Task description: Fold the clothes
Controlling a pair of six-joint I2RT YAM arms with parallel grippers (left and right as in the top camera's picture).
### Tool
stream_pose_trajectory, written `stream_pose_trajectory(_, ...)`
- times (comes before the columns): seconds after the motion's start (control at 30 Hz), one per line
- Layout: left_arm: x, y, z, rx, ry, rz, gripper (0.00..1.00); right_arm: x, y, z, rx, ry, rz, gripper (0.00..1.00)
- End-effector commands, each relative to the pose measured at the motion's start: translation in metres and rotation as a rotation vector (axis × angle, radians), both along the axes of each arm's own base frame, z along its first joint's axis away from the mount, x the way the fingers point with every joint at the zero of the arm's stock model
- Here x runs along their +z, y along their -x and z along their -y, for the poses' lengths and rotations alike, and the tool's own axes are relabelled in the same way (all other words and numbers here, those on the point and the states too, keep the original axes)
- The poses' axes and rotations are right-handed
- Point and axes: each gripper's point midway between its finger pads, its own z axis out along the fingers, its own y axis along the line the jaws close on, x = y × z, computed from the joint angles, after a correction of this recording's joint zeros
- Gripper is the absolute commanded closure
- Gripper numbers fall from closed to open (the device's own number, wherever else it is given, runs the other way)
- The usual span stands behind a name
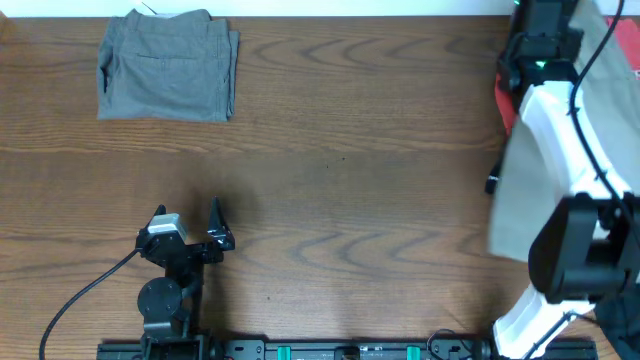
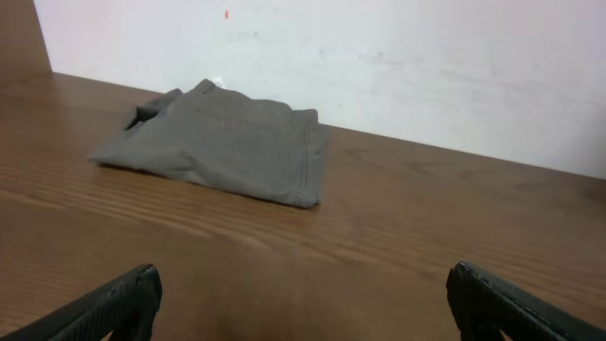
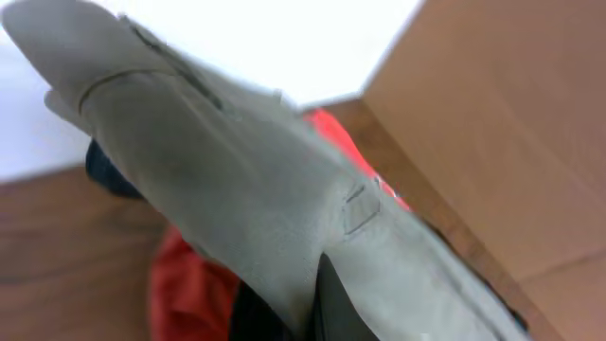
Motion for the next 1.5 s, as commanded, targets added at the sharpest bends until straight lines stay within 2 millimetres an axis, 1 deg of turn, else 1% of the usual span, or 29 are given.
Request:
stream_pose_trajectory(0.0, -0.016, 0.001, -0.002, 0.012, -0.014, -0.045, 0.02, 0.027, -0.001, -0.026, 0.065, 0.035, 0.033, 0.99)
stream_pose_trajectory(0.23, -0.016, 0.001, -0.002, 0.012, -0.014, -0.045, 0.02, 0.028, 0.000, -0.052, 0.093, 0.058, 0.024, 0.99)
stream_pose_trajectory(0.47, -0.016, 0.001, -0.002, 0.012, -0.014, -0.045, 0.02, 0.024, -0.005, -0.092, 0.202, 0.032, 0.016, 0.99)
stream_pose_trajectory(0.57, -0.016, 0.001, -0.002, 0.012, -0.014, -0.045, 0.02, 0.023, -0.004, -0.097, 0.212, 0.033, 0.008, 0.99)
stream_pose_trajectory(0.63, -0.016, 0.001, -0.002, 0.012, -0.014, -0.045, 0.02, 0.021, -0.004, -0.091, 0.197, 0.036, 0.001, 0.99)
stream_pose_trajectory(0.73, -0.016, 0.001, -0.002, 0.012, -0.014, -0.045, 0.02, 0.013, -0.003, -0.069, 0.153, 0.040, -0.024, 0.99)
stream_pose_trajectory(0.8, -0.015, 0.001, -0.002, 0.012, -0.014, -0.044, 0.02, 0.007, 0.000, -0.045, 0.103, 0.040, -0.047, 0.99)
stream_pose_trajectory(0.9, -0.015, 0.001, -0.002, 0.012, -0.014, -0.044, 0.02, 0.005, 0.011, 0.005, -0.027, 0.064, -0.063, 0.99)
stream_pose_trajectory(0.93, -0.016, 0.001, -0.002, 0.012, -0.014, -0.045, 0.02, 0.006, 0.016, 0.022, -0.069, 0.072, -0.062, 0.99)
stream_pose_trajectory(1.03, -0.016, 0.001, -0.002, 0.012, -0.014, -0.045, 0.02, 0.015, 0.033, 0.080, -0.210, 0.097, -0.043, 0.99)
stream_pose_trajectory(1.17, -0.016, 0.001, -0.002, 0.012, -0.014, -0.045, 0.02, 0.030, 0.054, 0.130, -0.319, 0.153, -0.051, 0.99)
stream_pose_trajectory(1.23, -0.016, 0.001, -0.002, 0.012, -0.014, -0.045, 0.02, 0.042, 0.066, 0.147, -0.378, 0.179, -0.041, 0.99)
stream_pose_trajectory(1.33, -0.016, 0.001, -0.002, 0.012, -0.014, -0.045, 0.02, 0.065, 0.074, 0.160, -0.414, 0.217, -0.032, 0.99)
stream_pose_trajectory(1.4, -0.016, 0.001, -0.002, 0.012, -0.014, -0.045, 0.02, 0.086, 0.078, 0.166, -0.446, 0.235, 0.000, 0.99)
stream_pose_trajectory(1.47, -0.016, 0.001, -0.002, 0.012, -0.014, -0.045, 0.02, 0.103, 0.078, 0.165, -0.446, 0.247, 0.020, 0.99)
